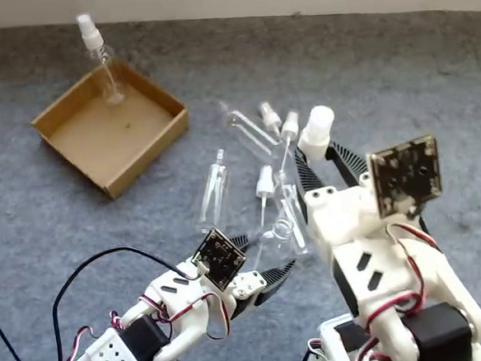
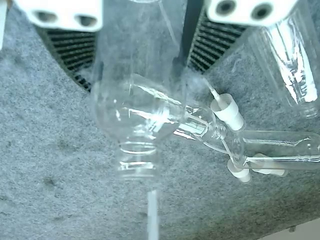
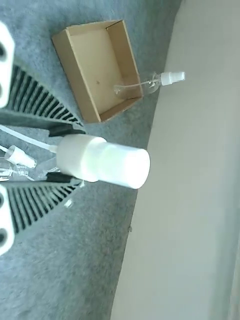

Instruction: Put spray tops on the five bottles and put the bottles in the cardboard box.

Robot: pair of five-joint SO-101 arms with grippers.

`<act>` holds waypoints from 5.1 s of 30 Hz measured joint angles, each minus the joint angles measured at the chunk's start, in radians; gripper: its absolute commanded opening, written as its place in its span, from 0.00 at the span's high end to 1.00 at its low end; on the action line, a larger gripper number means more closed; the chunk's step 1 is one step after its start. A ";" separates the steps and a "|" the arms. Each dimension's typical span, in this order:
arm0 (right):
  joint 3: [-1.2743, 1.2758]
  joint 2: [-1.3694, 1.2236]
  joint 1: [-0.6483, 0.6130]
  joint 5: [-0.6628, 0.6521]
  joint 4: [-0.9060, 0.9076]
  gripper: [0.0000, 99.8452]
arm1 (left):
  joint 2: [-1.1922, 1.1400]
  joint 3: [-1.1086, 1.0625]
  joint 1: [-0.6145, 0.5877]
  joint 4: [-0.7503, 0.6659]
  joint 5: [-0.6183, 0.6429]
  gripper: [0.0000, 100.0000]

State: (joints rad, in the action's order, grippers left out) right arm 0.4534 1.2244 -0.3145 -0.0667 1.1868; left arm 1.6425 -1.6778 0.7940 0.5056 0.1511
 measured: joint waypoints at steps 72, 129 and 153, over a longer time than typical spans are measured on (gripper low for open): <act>0.192 0.000 -0.008 0.003 -0.021 0.99 | -0.002 0.000 -0.031 -0.229 0.000 0.95; -0.117 0.000 -0.155 0.002 0.302 0.87 | -0.002 0.000 -0.117 -0.239 0.000 0.95; 0.371 -0.009 -0.071 0.002 0.035 0.99 | -0.002 0.000 -0.431 -0.457 0.000 0.95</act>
State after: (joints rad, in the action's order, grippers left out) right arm 0.8247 1.2152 -0.3851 -0.0652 1.2221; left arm 1.6410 -1.6778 0.3629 0.0483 0.1511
